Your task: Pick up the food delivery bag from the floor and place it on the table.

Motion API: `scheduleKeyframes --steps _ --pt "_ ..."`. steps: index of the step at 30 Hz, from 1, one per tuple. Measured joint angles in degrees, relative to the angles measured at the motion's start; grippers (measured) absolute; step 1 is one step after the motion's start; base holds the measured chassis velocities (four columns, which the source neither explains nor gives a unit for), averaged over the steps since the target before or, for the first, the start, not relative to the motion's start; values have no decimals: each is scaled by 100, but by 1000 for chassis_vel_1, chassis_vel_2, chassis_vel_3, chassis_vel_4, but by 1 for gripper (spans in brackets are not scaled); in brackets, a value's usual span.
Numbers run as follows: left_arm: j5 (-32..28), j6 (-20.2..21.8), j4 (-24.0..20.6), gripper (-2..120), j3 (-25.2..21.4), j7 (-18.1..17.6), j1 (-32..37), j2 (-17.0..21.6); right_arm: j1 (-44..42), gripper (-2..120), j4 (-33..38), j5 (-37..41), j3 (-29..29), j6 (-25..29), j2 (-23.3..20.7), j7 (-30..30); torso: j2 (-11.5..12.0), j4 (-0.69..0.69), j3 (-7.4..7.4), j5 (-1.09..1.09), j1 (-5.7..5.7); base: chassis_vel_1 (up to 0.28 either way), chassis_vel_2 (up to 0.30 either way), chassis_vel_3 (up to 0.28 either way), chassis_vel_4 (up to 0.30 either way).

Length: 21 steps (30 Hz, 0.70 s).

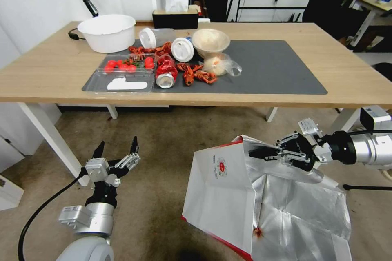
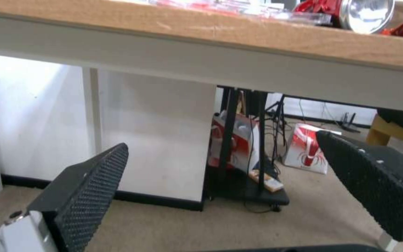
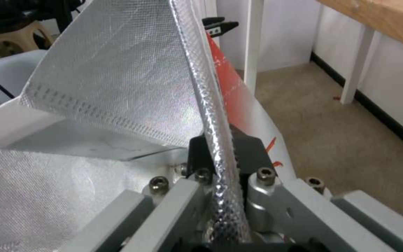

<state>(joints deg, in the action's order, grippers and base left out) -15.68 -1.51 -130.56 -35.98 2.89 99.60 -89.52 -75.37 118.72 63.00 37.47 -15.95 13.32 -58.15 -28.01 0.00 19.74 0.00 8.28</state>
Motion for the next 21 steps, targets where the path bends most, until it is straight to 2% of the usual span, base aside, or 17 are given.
scheduleKeyframes --steps 12,21 --pt "5 2 -21 100 2 0 17 -2 -71 0 2 -50 -15 1 62 -15 -403 0 245 0 158 0 0 0 0" --pt "12 0 -30 100 2 3 31 -2 -80 0 2 -68 -16 1 77 -20 -605 0 370 0 234 0 0 0 0"
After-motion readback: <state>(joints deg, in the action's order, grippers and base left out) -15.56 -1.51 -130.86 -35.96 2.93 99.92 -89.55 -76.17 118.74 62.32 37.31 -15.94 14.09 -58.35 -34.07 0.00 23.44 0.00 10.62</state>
